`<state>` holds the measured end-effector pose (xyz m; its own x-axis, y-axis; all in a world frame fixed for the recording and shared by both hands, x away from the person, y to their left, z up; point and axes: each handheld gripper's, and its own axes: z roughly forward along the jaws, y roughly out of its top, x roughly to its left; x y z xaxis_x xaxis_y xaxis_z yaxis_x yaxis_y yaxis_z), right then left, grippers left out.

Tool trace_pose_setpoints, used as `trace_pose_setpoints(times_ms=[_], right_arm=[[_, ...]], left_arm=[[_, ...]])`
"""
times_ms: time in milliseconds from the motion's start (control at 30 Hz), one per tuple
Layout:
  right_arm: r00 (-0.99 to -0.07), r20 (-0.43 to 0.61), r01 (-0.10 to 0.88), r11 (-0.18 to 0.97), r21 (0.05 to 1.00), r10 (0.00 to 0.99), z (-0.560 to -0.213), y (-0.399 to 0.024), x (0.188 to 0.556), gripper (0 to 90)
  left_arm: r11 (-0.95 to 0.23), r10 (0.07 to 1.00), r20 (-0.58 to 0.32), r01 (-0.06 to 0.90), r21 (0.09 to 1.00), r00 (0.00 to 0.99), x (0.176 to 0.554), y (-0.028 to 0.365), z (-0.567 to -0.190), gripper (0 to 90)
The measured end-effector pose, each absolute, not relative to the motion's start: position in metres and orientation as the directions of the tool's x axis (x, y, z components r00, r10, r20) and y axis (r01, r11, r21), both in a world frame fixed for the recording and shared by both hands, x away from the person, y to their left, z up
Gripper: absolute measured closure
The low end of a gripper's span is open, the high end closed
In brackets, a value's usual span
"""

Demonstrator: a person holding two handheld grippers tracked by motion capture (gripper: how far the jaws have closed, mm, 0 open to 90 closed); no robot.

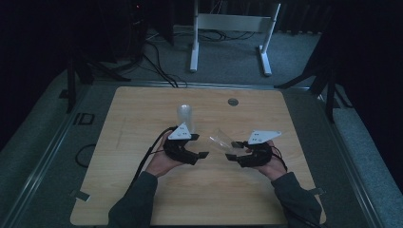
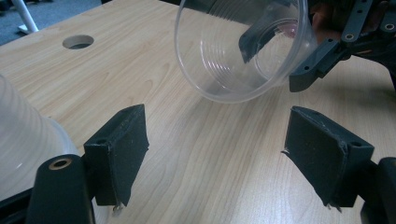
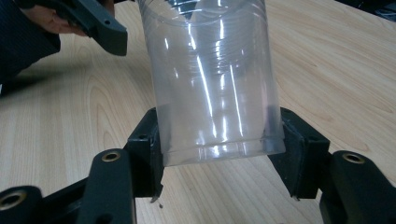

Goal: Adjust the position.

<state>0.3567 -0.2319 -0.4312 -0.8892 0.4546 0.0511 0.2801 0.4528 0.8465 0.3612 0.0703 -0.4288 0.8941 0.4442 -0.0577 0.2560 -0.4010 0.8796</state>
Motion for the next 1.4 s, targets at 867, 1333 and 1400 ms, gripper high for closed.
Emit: trace_pose_setpoints(times_ms=[867,1333,1400], right_arm=[[-0.884,0.146,0.294,0.286,0.912,0.445,-0.444,-0.228,0.352,41.8],[-0.896,0.147,0.269,0.249,0.93,0.419,-0.449,-0.222,0.349,41.8],[-0.898,0.144,0.265,0.251,0.931,0.415,-0.449,-0.22,0.349,41.9]], left_arm=[[-0.337,0.43,-0.109,0.271,0.902,0.896,0.36,0.067,-0.431,21.7],[-0.298,0.387,-0.18,0.307,0.904,0.904,0.362,0.066,-0.43,19.2],[-0.301,0.389,-0.177,0.306,0.903,0.904,0.362,0.065,-0.43,19.2]])
